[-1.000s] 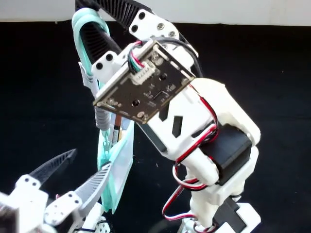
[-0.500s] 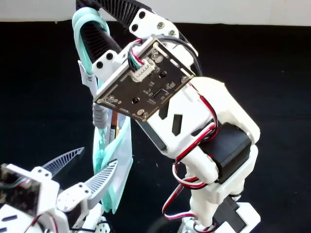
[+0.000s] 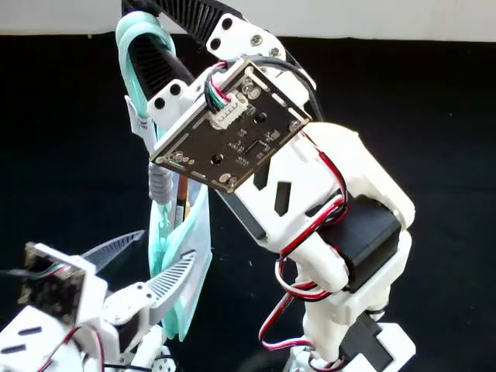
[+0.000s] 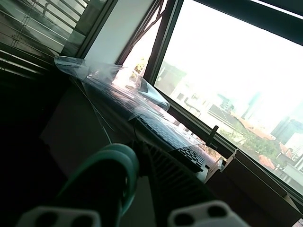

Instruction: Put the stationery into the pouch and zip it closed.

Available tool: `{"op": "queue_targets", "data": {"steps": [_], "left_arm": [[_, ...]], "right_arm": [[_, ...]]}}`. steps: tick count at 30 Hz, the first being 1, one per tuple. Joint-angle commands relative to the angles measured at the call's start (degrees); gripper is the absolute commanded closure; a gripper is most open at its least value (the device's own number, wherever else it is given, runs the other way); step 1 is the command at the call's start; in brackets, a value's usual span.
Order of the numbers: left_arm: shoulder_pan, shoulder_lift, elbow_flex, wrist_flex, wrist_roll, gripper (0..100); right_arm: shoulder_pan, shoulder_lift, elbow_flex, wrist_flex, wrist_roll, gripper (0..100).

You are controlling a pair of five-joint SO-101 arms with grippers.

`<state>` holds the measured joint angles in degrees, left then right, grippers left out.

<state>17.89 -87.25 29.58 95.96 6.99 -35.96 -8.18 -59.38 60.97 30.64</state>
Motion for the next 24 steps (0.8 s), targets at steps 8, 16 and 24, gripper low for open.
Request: {"op": "queue_targets", "data": {"steps": [8,16,24], "left_arm": [[4.26,1.1,1.98,-5.63,0.0,81],[4.0,1.1,2.15,-5.27,0.0,81],[4.35,1.63,2.42,-7.03,-0.09,98]], "right_arm": [[0.04,-0.48,0.04,0.13,0.18,99.1],[0.04,-0.66,0.04,0.22,0.09,99.1],[-0.04,-0.92,-0.48,2.51,0.09,99.1]]}}
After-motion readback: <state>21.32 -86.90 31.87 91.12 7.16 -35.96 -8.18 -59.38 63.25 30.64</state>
